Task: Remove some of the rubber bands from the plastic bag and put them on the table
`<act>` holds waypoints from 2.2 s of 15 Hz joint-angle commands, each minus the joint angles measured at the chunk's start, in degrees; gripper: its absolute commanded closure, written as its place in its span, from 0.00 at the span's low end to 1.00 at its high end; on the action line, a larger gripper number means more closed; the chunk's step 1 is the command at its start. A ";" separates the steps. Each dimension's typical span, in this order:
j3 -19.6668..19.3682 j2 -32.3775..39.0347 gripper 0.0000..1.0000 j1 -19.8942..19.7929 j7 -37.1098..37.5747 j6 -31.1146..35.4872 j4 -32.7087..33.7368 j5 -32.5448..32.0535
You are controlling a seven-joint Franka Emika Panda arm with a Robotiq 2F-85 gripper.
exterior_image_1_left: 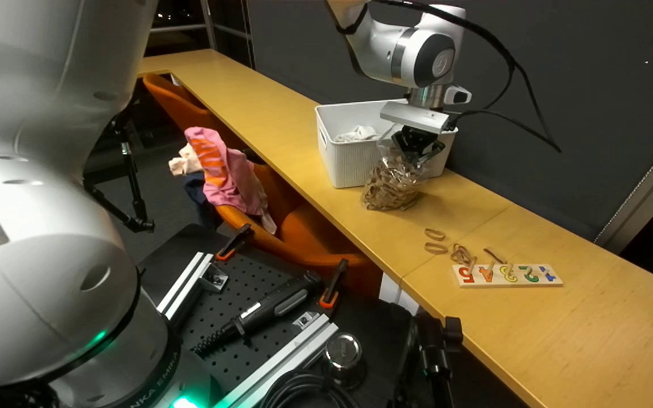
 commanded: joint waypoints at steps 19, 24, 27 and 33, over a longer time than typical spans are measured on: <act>0.67 -2.24 0.41 0.60 -0.13 3.10 -2.58 1.13; 1.34 2.88 0.23 -1.28 -3.01 -0.04 3.15 1.53; 1.65 5.83 0.31 -1.95 -4.65 -2.42 7.06 1.40; 2.97 7.32 0.34 -1.18 -4.98 -4.14 9.06 1.48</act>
